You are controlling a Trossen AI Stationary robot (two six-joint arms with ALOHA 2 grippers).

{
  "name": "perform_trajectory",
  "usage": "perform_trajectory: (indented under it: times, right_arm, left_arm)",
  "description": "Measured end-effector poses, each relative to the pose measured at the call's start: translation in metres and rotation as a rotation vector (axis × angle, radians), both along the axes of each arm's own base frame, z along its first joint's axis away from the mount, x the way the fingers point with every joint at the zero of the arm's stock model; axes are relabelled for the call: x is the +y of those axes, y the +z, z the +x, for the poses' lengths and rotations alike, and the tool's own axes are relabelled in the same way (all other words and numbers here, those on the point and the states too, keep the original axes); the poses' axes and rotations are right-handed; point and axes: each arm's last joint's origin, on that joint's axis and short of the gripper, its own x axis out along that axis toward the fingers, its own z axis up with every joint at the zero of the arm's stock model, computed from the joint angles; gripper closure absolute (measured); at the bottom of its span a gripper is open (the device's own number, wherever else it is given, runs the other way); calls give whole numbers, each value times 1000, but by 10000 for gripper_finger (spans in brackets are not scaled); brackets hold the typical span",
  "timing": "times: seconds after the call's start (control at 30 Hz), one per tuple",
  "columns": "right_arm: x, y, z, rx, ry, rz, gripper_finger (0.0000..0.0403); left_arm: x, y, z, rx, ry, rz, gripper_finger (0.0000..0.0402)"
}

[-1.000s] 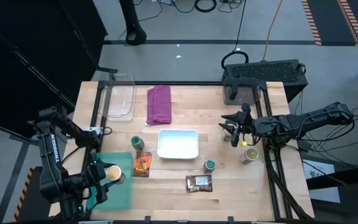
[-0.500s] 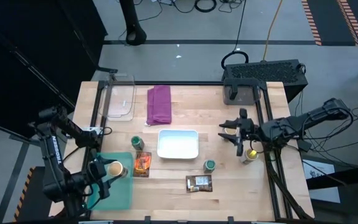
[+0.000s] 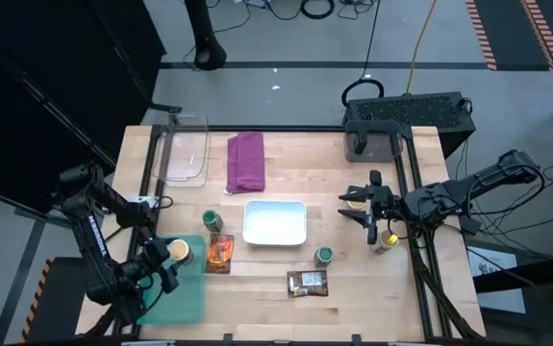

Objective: Sort spices by type
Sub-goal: Put the top left brown seasoning bottle into the blue bin, then put the left orange seasoning bag into the transparent bin

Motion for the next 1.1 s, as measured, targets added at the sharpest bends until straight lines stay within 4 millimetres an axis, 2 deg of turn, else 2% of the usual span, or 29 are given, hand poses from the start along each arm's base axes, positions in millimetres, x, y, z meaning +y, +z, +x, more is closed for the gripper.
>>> perform_trajectory:
  times: [0.17, 0.4, 0.53, 0.77, 0.97, 1.1]
  right_arm:
    - [0, 0, 0, 4, -1, -2, 248]
    - [0, -1, 0, 5, -1, -3, 248]
    - [0, -1, 0, 4, -3, 8, 248]
    - [0, -1, 0, 1, -7, 36, 248]
    - [0, -1, 1, 4, -8, 38, 248]
    - [0, -1, 1, 4, -9, 38, 248]
  left_arm:
    - [0, -2, 1, 5, 7, -14, 117]
    - [5, -28, -1, -16, 30, -61, 117]
    - [10, -34, -3, -42, 70, -64, 117]
    - [11, -35, -3, -25, 80, -64, 68]
    - [11, -35, -4, -9, 73, -58, 61]
    - [6, -26, -2, -12, 72, -71, 59]
